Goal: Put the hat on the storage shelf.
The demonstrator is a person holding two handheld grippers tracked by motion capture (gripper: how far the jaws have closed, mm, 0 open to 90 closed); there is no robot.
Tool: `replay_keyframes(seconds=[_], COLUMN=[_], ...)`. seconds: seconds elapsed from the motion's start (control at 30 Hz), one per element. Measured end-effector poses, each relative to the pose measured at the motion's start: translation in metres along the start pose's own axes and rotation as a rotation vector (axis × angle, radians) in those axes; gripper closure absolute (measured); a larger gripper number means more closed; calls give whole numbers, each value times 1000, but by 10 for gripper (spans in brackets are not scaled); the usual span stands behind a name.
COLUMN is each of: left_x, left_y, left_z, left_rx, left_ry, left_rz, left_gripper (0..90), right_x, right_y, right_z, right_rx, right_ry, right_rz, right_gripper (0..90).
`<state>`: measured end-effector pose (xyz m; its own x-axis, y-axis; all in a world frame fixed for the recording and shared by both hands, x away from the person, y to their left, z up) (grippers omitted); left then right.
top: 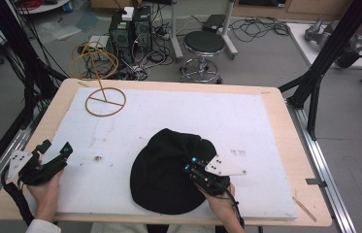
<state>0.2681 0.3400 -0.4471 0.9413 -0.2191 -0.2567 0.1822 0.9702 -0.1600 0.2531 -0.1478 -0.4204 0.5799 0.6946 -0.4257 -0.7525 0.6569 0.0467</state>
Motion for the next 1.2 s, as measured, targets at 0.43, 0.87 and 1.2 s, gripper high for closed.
replay_keyframes(seconds=[0.43,0.87,1.2], left_x=[0,-2,-4], left_y=[1,3,6], left_z=[0,1,3], left_rx=[0,-20,-19], left_ry=[0,-12,-21], left_rz=[2,1,15], left_gripper=[222,223,223], right_x=[-3,-5,-2], right_y=[-5,-12,-19], right_z=[2,11,26], right_rx=[25,33,55], right_ry=[-36,-100,-168], right_rz=[9,-30,-55], right_gripper=[856,856,855])
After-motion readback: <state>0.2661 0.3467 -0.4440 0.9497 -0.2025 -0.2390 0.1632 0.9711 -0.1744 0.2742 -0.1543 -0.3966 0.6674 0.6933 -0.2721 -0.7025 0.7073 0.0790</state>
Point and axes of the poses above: each handheld gripper's, and its own axes: x roughly forward along the jaws, z roughly out of its top, y roughly to its left, the point moved 1 cm from there along x, roughly forward along the jaws, and after that the axes turned 11 degrees about y, right-handed, at the moved point
